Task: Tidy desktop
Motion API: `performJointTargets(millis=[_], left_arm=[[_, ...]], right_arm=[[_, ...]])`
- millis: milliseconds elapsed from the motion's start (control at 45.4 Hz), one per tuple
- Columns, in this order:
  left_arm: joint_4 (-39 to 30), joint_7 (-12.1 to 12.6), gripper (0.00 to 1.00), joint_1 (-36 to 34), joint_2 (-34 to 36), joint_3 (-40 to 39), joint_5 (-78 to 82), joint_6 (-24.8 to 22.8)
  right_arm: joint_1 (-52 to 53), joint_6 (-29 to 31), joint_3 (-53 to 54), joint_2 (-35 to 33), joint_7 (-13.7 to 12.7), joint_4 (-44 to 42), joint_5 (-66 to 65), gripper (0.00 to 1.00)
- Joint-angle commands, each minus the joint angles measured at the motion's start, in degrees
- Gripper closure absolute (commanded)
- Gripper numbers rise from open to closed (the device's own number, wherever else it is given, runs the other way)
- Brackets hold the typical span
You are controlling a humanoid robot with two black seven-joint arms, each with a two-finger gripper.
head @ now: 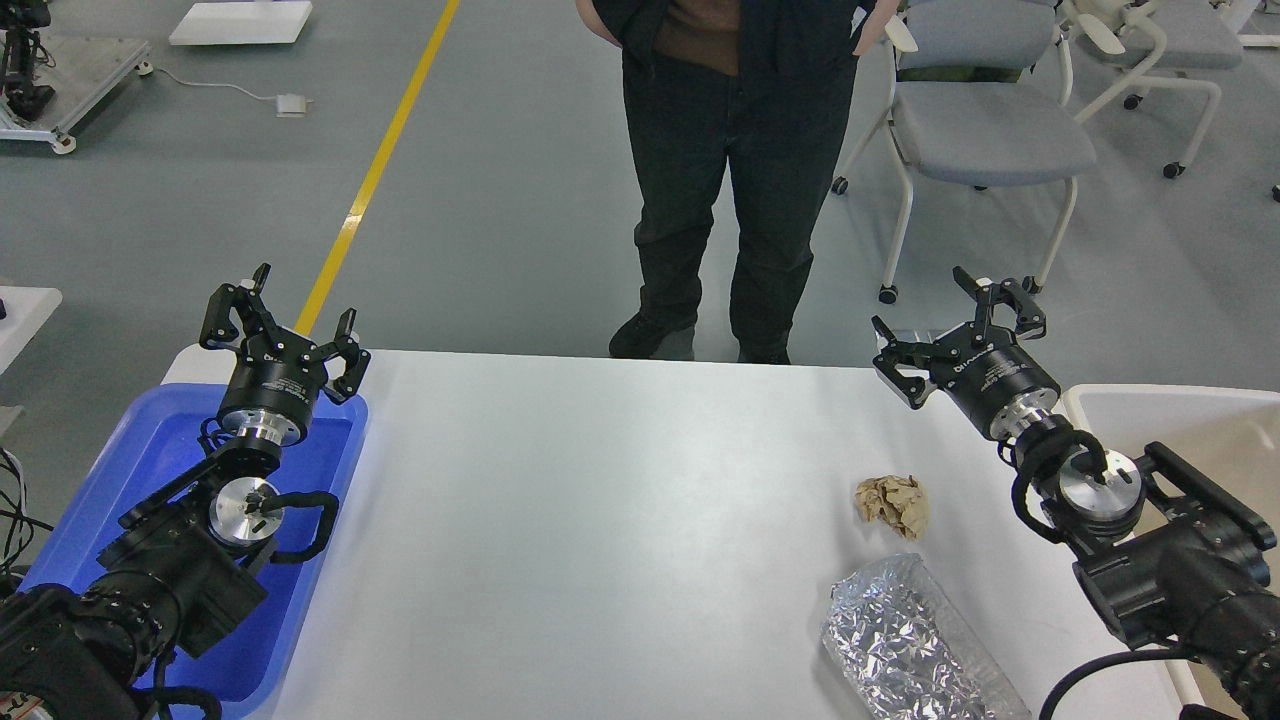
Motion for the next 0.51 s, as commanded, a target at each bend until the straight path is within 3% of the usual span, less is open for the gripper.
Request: performJointTargets(millis=[0, 485], left_arm=[[0.0, -0.1, 0.00, 0.0, 0.0, 0.0, 0.0, 0.0], [0.0, 0.0, 0.00, 0.0, 0.0, 0.0, 0.0, 0.0]], right_arm=[[0.4, 0.1, 0.0, 0.6, 0.0, -1.2, 0.0, 0.00], [0.6, 0.2, -0.4, 1.4, 0.0, -0.7, -3.4, 0.00]])
